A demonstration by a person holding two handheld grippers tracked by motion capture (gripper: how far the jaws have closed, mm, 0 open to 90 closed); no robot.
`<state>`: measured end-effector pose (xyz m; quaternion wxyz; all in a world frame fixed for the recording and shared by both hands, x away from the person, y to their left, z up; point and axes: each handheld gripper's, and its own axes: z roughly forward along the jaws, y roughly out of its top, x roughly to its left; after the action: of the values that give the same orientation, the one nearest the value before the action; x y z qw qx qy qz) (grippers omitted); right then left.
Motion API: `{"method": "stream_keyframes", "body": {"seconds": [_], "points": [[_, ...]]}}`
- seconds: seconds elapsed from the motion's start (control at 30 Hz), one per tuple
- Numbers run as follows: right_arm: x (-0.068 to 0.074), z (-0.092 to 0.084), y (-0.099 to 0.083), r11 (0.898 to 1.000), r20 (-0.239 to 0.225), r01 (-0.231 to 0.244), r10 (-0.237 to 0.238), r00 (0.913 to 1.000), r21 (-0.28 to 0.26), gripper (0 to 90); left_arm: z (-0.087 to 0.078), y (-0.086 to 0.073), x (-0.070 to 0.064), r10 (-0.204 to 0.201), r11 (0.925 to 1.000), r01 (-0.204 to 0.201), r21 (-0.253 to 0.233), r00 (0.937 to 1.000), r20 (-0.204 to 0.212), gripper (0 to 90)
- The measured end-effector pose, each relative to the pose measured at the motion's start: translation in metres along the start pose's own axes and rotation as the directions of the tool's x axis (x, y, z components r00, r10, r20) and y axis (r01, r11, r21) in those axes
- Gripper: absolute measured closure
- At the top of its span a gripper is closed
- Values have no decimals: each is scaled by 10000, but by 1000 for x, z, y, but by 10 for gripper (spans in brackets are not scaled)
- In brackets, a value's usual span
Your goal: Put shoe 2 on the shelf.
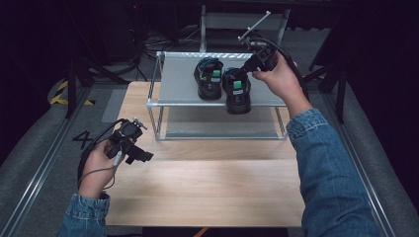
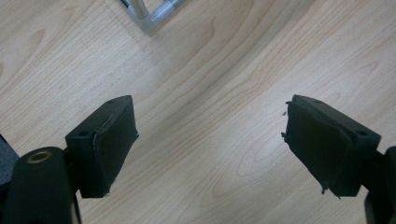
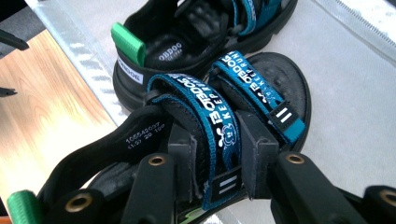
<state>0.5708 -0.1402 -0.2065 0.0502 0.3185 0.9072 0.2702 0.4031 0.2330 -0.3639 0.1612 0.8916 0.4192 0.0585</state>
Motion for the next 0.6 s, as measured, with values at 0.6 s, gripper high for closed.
{"method": "stream_keyframes", "body": {"seconds": [0.6], "points": [[-2,-1,-10,9943,60,-53,60,10000,-1067,481,-1,6,0,228,9997,-228,74,9997,17,169]]}}
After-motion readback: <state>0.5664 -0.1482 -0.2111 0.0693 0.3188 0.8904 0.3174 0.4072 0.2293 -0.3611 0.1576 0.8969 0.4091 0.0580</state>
